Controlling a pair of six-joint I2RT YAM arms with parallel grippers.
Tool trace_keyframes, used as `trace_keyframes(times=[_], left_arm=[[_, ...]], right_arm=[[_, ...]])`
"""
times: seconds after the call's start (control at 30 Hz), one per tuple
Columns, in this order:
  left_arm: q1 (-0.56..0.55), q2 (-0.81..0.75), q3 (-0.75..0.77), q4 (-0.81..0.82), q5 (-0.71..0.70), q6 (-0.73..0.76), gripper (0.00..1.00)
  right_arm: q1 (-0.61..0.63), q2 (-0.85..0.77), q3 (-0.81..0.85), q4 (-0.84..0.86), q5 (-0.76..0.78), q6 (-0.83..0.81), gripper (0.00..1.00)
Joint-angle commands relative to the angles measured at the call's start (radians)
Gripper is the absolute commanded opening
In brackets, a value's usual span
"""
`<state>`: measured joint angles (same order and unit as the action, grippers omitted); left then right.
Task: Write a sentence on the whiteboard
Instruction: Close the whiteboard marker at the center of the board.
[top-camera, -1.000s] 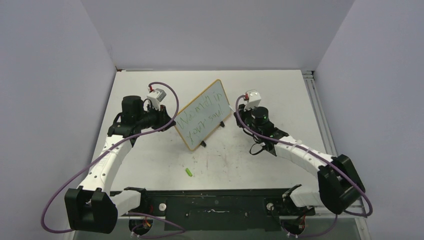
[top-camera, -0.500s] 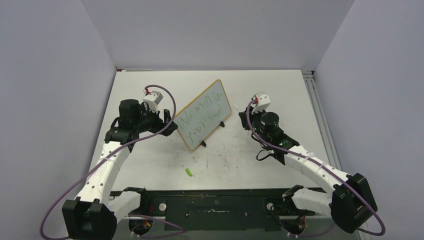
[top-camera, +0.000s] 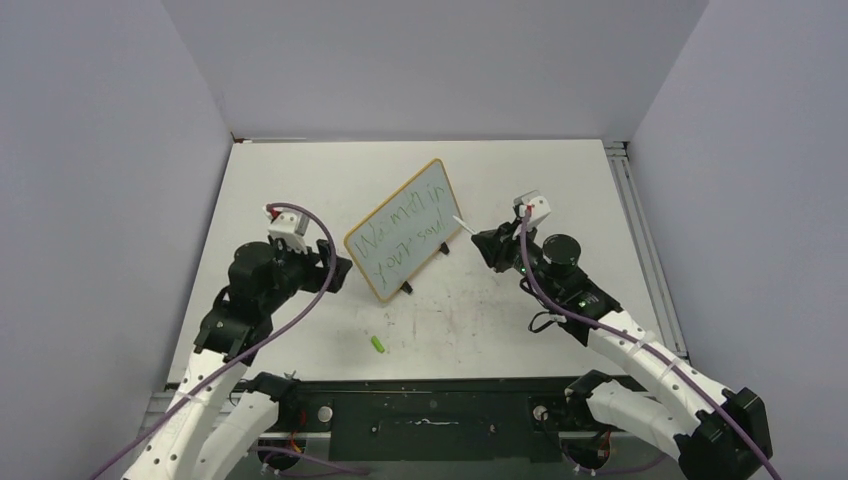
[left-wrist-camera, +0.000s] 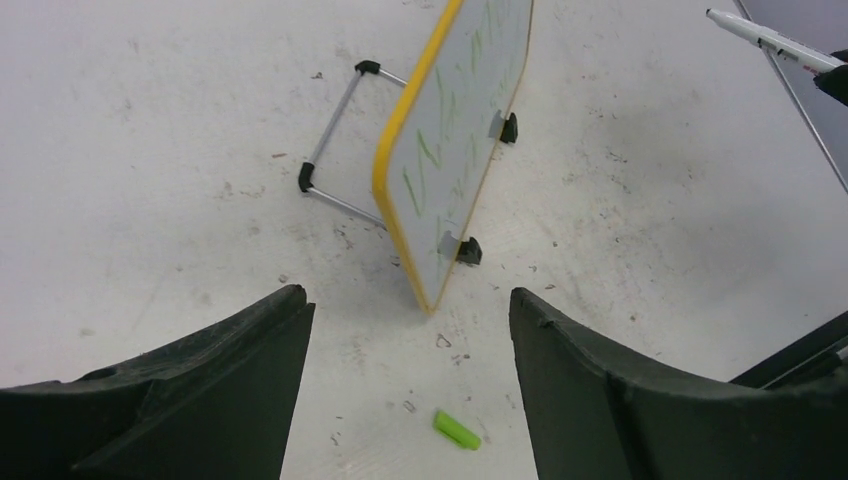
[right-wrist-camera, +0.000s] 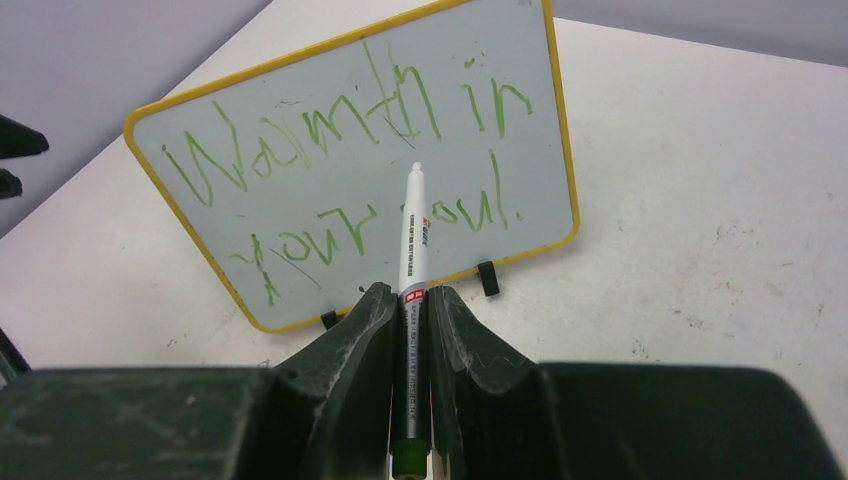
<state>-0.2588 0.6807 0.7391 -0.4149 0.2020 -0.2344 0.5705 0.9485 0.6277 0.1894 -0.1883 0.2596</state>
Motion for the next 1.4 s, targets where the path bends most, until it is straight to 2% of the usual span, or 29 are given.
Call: trace_keyframes(times=[0.0, 0.13, 0.3, 0.43, 0.63, 0.83, 0.97, 1.17, 1.37], left_arm=[[-0.231, -0.057, -0.017, -0.080, -0.345, -0.308, 0.68], [-0.473, -0.058, -0.083, -0.127, -0.535, -0.567, 0.64], [-0.714, 0.044, -0.184, -0.073, -0.668, -0.827, 0.61], [-0.855, 0.157, -0.218, -0.018, -0.735, -0.940, 0.61], [-0.886, 0.262, -0.245, 0.017, -0.759, -1.007, 0.59], [-0.886, 0.283, -0.287, 0.012, -0.765, -1.068, 0.51], [-0.884, 0.288, -0.316, -0.013, -0.763, -1.109, 0.51], [-0.881, 0.323, -0.315, 0.002, -0.742, -1.105, 0.50], [-0.881, 0.431, -0.250, -0.026, -0.749, -1.046, 0.47]], right_arm=[[0.013, -0.056, -0.015, -0.030, -0.006, 0.056, 0.05], [0.046, -0.067, -0.008, -0.092, 0.031, 0.084, 0.05], [0.115, -0.104, -0.011, -0.164, 0.113, 0.081, 0.05], [0.157, -0.124, -0.020, -0.186, 0.176, 0.082, 0.06], [0.160, -0.129, -0.030, -0.163, 0.184, 0.089, 0.06], [0.161, -0.126, -0.030, -0.156, 0.182, 0.082, 0.06], [0.162, -0.129, -0.038, -0.145, 0.177, 0.083, 0.06], [0.162, -0.121, -0.040, -0.140, 0.163, 0.086, 0.06], [0.163, -0.122, -0.043, -0.137, 0.158, 0.090, 0.06]])
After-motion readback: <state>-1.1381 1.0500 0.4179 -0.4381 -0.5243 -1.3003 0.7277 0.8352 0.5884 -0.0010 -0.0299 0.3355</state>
